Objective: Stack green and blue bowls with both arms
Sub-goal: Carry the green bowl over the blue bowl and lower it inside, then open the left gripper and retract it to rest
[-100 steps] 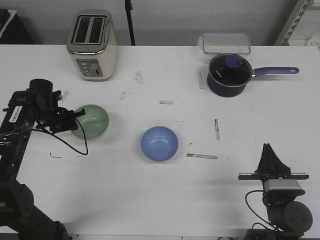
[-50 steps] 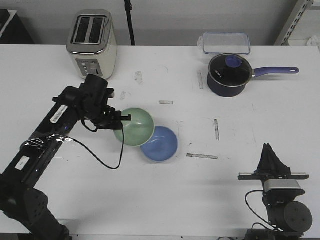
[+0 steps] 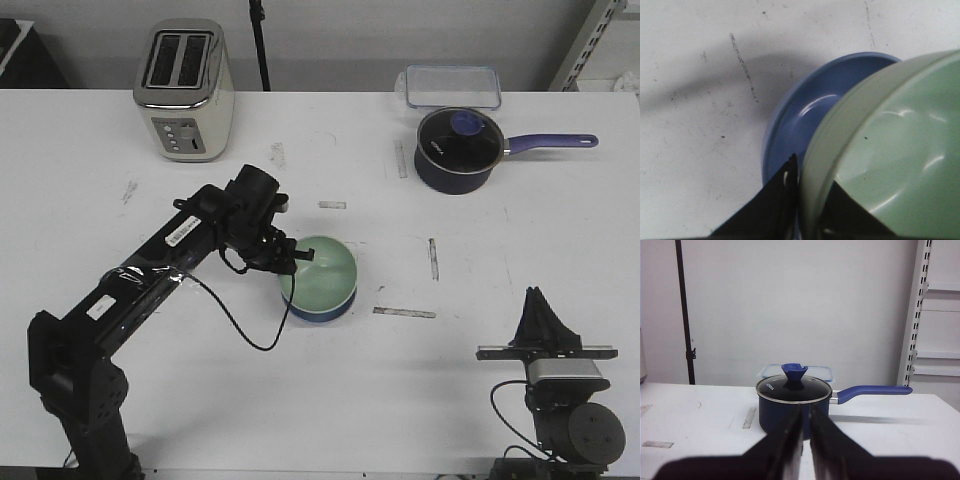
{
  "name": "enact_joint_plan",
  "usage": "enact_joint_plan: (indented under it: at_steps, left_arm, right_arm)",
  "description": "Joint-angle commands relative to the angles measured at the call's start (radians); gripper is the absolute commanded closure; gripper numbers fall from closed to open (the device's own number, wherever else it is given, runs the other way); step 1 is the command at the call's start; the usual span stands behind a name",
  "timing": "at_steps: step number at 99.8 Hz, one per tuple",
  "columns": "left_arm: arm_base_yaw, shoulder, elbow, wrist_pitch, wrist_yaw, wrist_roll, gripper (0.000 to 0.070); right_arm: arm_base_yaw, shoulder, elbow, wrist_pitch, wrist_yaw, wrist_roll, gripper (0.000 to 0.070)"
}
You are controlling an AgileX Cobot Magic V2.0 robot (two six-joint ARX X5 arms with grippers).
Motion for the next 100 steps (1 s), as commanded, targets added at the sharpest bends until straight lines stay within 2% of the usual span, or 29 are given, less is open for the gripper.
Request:
enact_joint_plan:
  at_steps: [1, 5, 16, 35, 46, 52, 100]
  left_arm:
    - [-0.013, 0.027, 0.024, 0.006, 0.008, -0.005, 0.0693]
    - [-0.014, 0.029, 0.024, 0.011, 0.008, -0.005, 0.0676]
    - [-0.016, 0.042, 0.024, 0.026, 0.008, 0.000, 0.0569]
    - [-0.033, 0.053, 0.024, 0.026, 0.008, -0.002, 0.0558]
    - [-0.036, 0.050, 0.024, 0.035, 0.008, -0.005, 0.0412]
    - [-0.036, 0.043, 0.024, 0.040, 0.008, -0.005, 0.0363]
    - [-0.015, -0.030, 0.021, 0.043, 0.008, 0.003, 0.0362]
  right_arm:
    - [0.000, -0.001, 0.006, 0.011, 0.000, 0.011, 0.0685]
    - [0.000, -0.001, 0.006, 0.011, 0.000, 0.011, 0.0685]
    - [0.000, -0.001, 0.006, 0.011, 0.000, 0.011, 0.0685]
    - [0.000, -0.001, 0.006, 0.011, 0.000, 0.011, 0.0685]
    - [0.000, -0.001, 0.006, 0.011, 0.000, 0.011, 0.0685]
    - [0.000, -0.001, 0.006, 0.011, 0.000, 0.011, 0.0685]
    - [0.000, -0.001, 0.006, 0.011, 0.000, 0.011, 0.0685]
